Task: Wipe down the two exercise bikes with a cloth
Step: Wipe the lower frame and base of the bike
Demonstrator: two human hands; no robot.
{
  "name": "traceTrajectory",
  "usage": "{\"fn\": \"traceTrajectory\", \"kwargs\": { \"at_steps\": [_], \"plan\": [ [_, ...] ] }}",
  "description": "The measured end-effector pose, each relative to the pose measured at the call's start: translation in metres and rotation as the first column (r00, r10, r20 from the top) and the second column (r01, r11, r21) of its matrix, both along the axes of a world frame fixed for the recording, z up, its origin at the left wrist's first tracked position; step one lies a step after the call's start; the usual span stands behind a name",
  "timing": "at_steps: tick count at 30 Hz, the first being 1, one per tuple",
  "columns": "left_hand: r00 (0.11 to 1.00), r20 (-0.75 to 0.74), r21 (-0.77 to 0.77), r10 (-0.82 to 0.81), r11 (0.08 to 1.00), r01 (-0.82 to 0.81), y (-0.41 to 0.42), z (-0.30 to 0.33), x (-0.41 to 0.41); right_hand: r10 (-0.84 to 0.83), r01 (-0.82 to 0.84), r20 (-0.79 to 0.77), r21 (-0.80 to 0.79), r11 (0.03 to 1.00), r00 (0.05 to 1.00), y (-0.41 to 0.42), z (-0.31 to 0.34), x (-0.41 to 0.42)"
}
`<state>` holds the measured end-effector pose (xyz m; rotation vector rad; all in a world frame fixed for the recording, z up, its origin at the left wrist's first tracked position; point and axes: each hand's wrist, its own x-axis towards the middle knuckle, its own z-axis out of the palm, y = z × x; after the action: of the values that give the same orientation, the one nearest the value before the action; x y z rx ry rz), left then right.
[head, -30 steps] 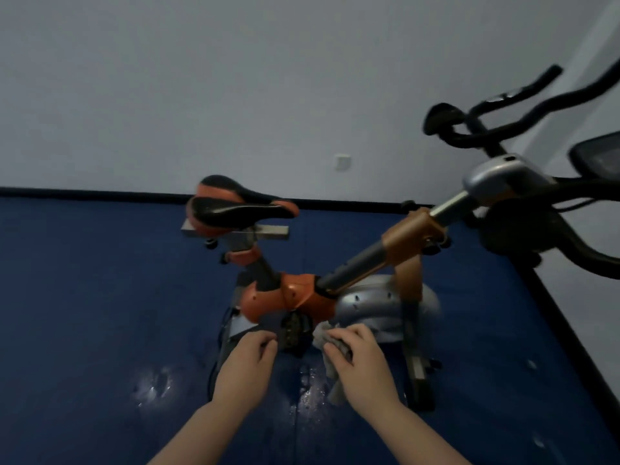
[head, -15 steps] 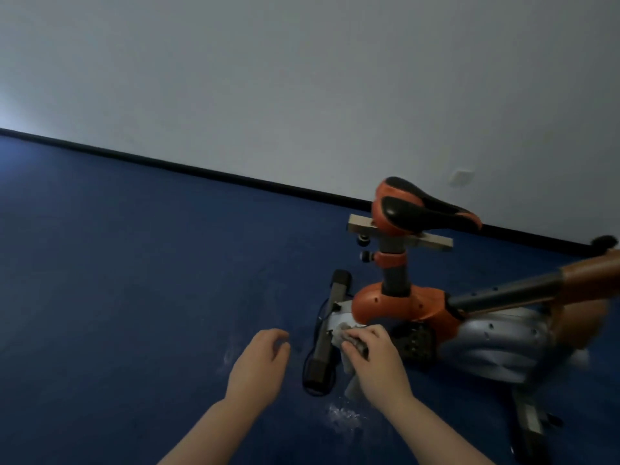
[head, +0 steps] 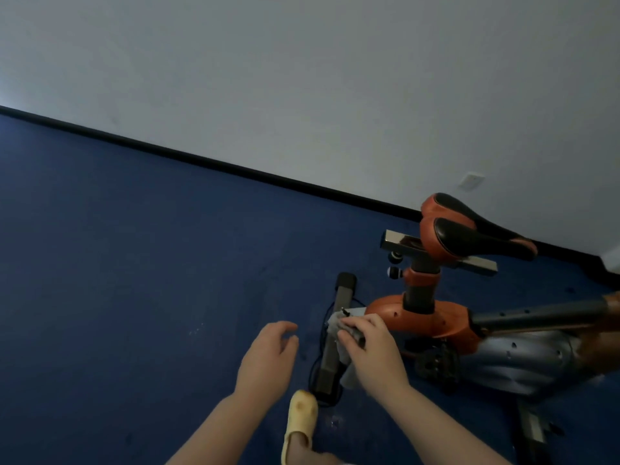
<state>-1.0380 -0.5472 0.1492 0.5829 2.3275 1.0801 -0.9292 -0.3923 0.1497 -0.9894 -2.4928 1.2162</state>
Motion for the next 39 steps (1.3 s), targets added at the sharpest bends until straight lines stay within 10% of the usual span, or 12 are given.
{"fn": "traceTrajectory", "kwargs": {
  "at_steps": [17, 29, 39],
  "plan": [
    [0.996, 0.025, -0.017, -0.082, 0.996, 0.083, 0.109, -0.002, -0.218, -0.030, 0.030, 0.036, 0.003, 1.000, 0.999, 0.098, -0.009, -0.208],
    [0.912, -0.066, -0.106, -0.405, 0.912, 0.397, 0.207, 0.015, -0.431, -0.383, 0.382, -0.004, -0.059, 0.922, 0.924, 0.150, -0.009, -0.357],
    [0.675, 0.065, -0.121, -0.735, 0.665, 0.737, 0.335, -0.012, -0.422, -0.653, 0.660, 0.102, -0.077, 0.747, 0.751, 0.232, -0.018, -0.354]
  ]
}}
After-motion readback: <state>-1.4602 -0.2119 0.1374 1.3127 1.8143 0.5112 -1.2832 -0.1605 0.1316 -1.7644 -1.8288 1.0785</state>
